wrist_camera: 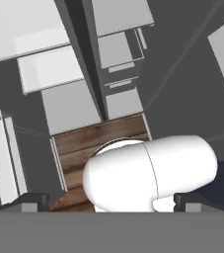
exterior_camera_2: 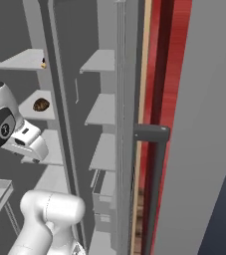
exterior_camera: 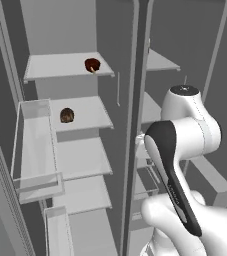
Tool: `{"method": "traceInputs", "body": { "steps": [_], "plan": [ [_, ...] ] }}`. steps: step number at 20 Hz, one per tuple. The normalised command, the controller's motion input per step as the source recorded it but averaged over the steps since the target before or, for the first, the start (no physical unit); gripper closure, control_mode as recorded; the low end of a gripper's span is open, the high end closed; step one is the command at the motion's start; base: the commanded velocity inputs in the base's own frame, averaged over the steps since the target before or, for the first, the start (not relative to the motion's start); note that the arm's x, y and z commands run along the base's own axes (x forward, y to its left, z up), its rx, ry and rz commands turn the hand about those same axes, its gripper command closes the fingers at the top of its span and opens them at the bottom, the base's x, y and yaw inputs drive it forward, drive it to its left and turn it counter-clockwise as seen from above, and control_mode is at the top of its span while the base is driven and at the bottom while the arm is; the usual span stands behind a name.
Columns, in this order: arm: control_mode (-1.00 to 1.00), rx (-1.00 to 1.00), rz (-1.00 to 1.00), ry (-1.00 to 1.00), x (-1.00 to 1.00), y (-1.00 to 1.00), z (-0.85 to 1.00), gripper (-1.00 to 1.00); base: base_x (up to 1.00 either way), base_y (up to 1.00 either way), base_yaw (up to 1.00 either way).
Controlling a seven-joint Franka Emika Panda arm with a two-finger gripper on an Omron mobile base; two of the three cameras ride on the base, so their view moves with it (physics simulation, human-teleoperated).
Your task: Pick up the frozen steak from the freezer, place it on any shelf in the fridge, and close the fridge and freezer doors when done.
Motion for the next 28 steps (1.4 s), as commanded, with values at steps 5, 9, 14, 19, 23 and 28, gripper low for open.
{"method": "traceInputs", "body": {
  "steps": [5, 9, 14, 19, 23, 28],
  "plan": [
    [1.0, 0.0, 0.0, 0.0, 0.0, 0.0, 0.0, -1.0, 0.0, 0.3, 0.0],
    [1.0, 0.0, 0.0, 0.0, 0.0, 0.0, 0.0, -1.0, 0.0, 0.31, 0.0],
    [1.0, 0.0, 0.0, 0.0, 0.0, 0.0, 0.0, -1.0, 0.0, 0.44, 0.0],
    [1.0, 0.0, 0.0, 0.0, 0.0, 0.0, 0.0, -1.0, 0.0, 0.37, 0.0],
    [1.0, 0.0, 0.0, 0.0, 0.0, 0.0, 0.0, -1.0, -0.43, 0.01, 0.0],
    [1.0, 0.0, 0.0, 0.0, 0.0, 0.0, 0.0, -1.0, -0.63, -0.01, 0.0]
  ]
}}
